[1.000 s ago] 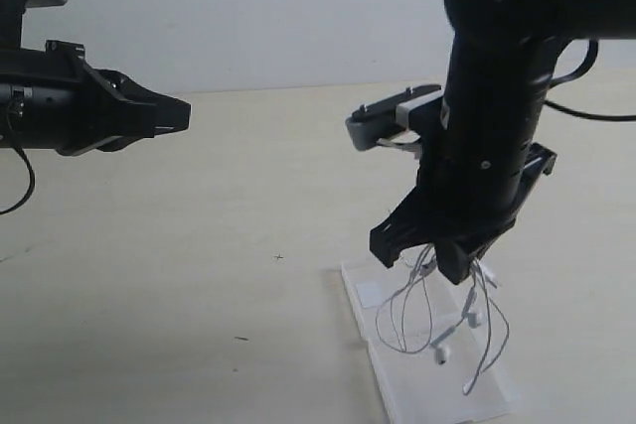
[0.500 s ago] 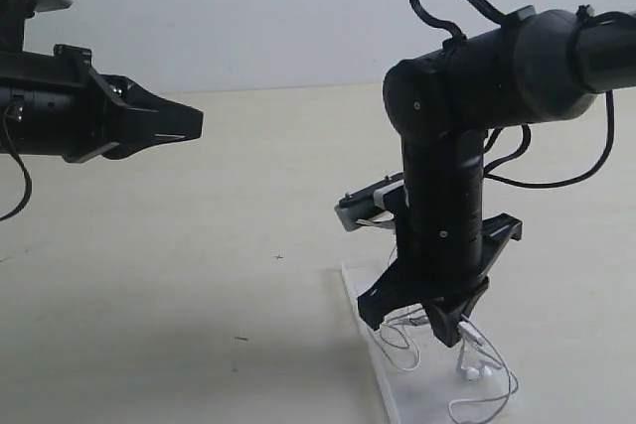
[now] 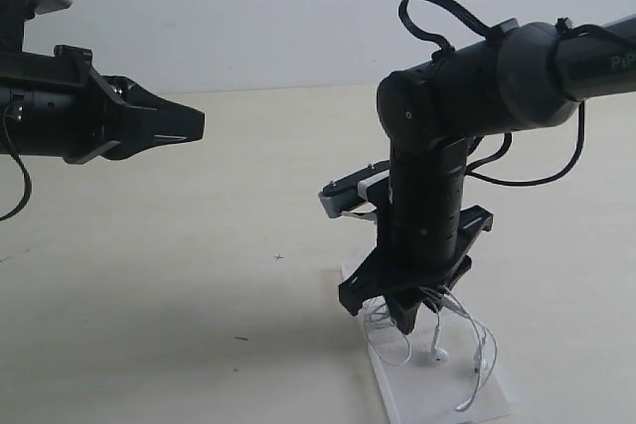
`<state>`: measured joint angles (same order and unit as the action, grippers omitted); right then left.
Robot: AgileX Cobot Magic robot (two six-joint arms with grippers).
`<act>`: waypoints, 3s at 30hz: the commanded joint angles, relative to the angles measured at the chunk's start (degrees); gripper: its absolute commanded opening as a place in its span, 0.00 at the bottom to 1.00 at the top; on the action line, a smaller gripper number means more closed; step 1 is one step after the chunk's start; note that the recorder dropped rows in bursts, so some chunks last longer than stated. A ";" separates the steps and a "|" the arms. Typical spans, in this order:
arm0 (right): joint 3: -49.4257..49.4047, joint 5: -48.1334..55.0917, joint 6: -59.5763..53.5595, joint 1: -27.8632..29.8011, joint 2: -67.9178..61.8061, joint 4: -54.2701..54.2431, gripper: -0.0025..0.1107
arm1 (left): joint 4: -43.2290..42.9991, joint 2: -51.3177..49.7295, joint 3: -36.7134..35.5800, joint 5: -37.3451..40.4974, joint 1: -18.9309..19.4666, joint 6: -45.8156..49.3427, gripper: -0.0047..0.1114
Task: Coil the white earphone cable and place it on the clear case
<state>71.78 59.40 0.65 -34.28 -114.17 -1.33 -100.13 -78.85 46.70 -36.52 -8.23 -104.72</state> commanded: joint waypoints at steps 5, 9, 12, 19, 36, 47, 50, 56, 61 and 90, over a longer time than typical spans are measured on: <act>5.59 10.56 -0.65 0.25 0.23 -3.28 0.50 | 0.18 -0.39 -0.08 -0.21 0.14 -0.30 0.04; 7.74 10.56 -0.65 0.25 0.23 -4.80 0.50 | 0.18 -0.90 -0.08 -0.21 0.14 -0.30 0.04; 8.64 10.56 -0.65 0.25 0.89 -4.55 0.50 | 0.18 -0.90 -0.08 -0.21 0.14 -0.30 0.04; 9.12 10.56 1.24 0.25 2.98 -0.68 0.50 | 0.18 -0.90 -0.08 -0.21 0.14 -0.30 0.04; 9.12 10.56 3.77 0.25 9.01 2.66 0.50 | 0.18 -0.90 -0.08 -0.11 0.14 -0.30 0.04; 9.12 10.56 3.88 0.25 27.42 10.52 0.02 | 0.18 -0.90 -0.08 3.83 0.25 3.69 0.04; 9.12 10.56 4.03 0.25 35.61 10.52 0.02 | 0.18 -0.90 -0.08 3.83 0.25 3.69 0.04; 9.12 10.56 4.91 0.25 44.47 10.27 0.02 | 0.18 -0.90 -0.08 3.73 0.25 3.69 0.04; 9.12 10.56 4.91 0.25 46.15 10.27 0.02 | 0.18 -0.90 -0.08 3.73 0.25 3.69 0.04; -51.94 -40.52 5.60 27.41 94.37 4.57 0.02 | 0.18 -0.90 -0.08 3.62 0.25 3.69 0.04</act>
<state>23.91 20.75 6.18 -7.17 -20.95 3.31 -100.13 -79.61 46.70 -33.31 -8.23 -101.08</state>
